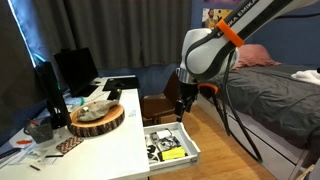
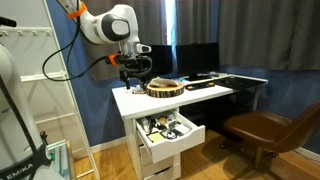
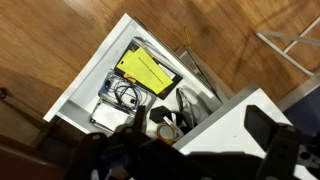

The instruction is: Remove the glasses from the drawer

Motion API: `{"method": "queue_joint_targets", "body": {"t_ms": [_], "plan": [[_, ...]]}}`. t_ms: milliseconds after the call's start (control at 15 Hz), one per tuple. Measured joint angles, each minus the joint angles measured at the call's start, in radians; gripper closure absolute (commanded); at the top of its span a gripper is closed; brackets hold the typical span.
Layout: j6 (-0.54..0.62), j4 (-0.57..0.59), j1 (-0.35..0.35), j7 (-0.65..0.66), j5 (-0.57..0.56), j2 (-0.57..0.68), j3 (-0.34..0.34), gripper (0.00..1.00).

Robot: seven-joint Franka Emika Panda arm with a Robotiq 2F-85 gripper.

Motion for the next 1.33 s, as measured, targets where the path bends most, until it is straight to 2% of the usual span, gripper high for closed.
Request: {"method": "queue_joint_targets", "body": {"t_ms": [533, 667, 1000, 1200, 1333], "plan": [[0.021, 0.001, 0.004, -0.023, -0.001, 0.032, 0.005, 0.0], [0.029, 0.002, 0.013, -0.065, 0.02, 0.051, 0.005, 0.0], [0.135, 0.01, 0.076, -0.295, 0.175, 0.21, 0.021, 0.0], [0.205, 0.038, 0.065, -0.426, 0.235, 0.321, 0.055, 0.0], [0.258, 0.07, 0.031, -0.5, 0.278, 0.393, 0.091, 0.0]]}}
